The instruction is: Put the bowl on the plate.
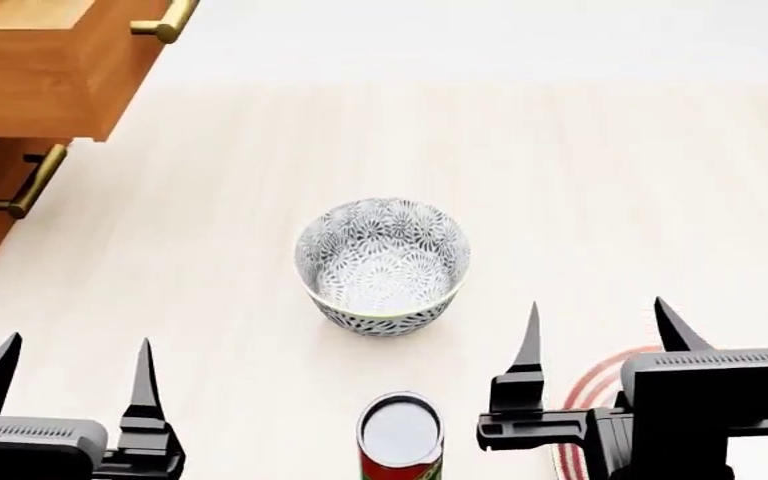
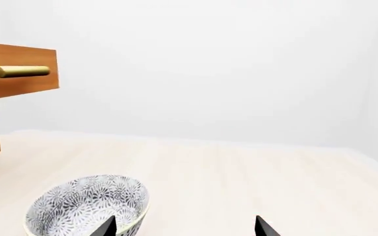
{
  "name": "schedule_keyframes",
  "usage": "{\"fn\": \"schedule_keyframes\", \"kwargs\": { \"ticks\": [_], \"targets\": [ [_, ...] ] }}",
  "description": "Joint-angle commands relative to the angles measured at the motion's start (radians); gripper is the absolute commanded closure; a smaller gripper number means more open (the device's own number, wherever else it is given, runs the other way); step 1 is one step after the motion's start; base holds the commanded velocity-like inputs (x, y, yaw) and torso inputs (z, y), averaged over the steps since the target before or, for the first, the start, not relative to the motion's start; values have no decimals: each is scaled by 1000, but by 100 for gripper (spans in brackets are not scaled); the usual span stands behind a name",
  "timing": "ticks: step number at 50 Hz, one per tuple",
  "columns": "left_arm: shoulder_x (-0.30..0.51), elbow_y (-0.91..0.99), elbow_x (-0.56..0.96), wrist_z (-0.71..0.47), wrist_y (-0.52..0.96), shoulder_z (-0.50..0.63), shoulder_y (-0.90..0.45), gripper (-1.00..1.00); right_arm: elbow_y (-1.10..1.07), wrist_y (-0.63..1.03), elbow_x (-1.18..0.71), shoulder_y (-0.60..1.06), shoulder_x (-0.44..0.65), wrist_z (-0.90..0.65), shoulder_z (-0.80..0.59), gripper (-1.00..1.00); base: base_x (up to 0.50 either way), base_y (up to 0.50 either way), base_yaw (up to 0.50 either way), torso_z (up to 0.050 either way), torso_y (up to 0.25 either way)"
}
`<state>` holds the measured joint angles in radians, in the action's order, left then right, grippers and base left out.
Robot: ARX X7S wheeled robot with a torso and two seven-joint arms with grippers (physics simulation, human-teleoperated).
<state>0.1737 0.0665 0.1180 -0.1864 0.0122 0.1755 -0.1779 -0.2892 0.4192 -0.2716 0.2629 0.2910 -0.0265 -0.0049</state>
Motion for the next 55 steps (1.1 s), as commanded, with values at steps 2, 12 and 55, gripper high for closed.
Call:
{"fn": "schedule_keyframes", "kwargs": {
  "ticks": [2, 12, 55],
  "targets": [
    [7, 8, 6, -7, 2, 7, 0, -100, 1, -4, -6, -4, 3, -4, -2, -100, 205, 0, 0, 0, 0],
    [11, 6, 8, -13, -1, 14, 0, -100, 3, -7, -14, -6, 5, -6, -1, -100, 207, 0, 0, 0, 0],
    [35, 4, 30, -45, -5, 14, -3, -100, -15, 228, -17, 102, 57, -48, -73, -100, 113, 0, 0, 0, 0]
  ]
}}
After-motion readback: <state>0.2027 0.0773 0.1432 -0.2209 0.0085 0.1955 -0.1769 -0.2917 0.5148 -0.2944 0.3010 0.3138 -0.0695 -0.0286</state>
